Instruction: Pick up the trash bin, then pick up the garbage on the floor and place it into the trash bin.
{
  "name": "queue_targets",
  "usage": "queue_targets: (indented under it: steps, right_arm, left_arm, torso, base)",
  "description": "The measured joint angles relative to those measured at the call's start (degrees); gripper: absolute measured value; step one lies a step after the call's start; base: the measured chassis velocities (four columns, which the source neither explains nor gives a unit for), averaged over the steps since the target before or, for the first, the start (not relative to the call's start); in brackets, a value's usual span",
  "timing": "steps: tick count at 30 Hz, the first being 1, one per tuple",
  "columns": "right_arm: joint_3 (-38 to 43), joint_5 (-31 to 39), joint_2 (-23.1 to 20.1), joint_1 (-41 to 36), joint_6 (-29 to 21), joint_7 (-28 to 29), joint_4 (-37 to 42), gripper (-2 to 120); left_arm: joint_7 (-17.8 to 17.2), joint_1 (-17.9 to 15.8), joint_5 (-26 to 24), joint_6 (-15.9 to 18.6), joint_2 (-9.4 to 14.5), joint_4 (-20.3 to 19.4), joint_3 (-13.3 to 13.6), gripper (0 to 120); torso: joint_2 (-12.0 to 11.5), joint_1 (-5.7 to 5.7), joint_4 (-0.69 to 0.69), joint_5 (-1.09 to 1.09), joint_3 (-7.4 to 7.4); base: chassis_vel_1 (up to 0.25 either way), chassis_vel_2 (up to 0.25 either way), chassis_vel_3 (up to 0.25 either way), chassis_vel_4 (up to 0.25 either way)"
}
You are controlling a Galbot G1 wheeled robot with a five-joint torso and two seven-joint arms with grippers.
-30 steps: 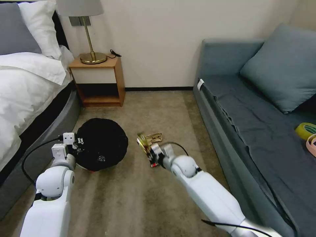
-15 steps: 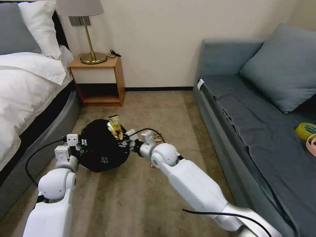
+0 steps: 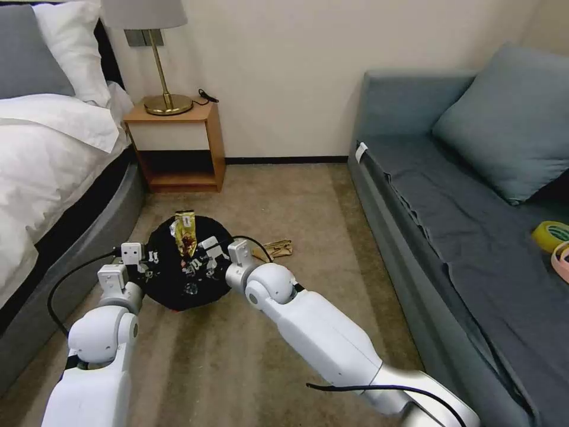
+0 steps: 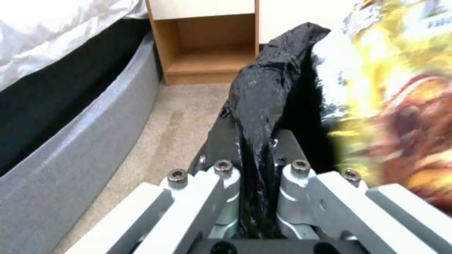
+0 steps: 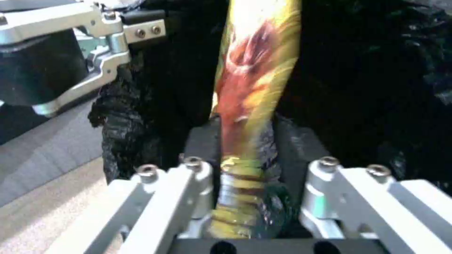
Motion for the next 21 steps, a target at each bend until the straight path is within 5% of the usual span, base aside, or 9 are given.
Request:
queue_targets:
  steps: [16,21]
  right_arm:
    - [1.4,-1.41,-1.76,-1.67,0.17,-0.14,0.84,90]
    - [2.34,-2.02,-2.38,-2.11,0.33,-0.15,0.85,99]
  left_arm:
    - [-0.74,-1.8,-0.53,-0.99,-0.32,2.43,-1.1,5]
    - [-0.93,-2.05,-0.36,-2.1,0.02,3.76,-1.59,5]
  torso:
    - [0.0,0.0,0.0,0.01,0.0]
    - [0.0,0.0,0.0,0.01,0.0]
  base:
    - [0.0,0.0,0.0,0.0]
    - [0.0,0.0,0.0,0.0]
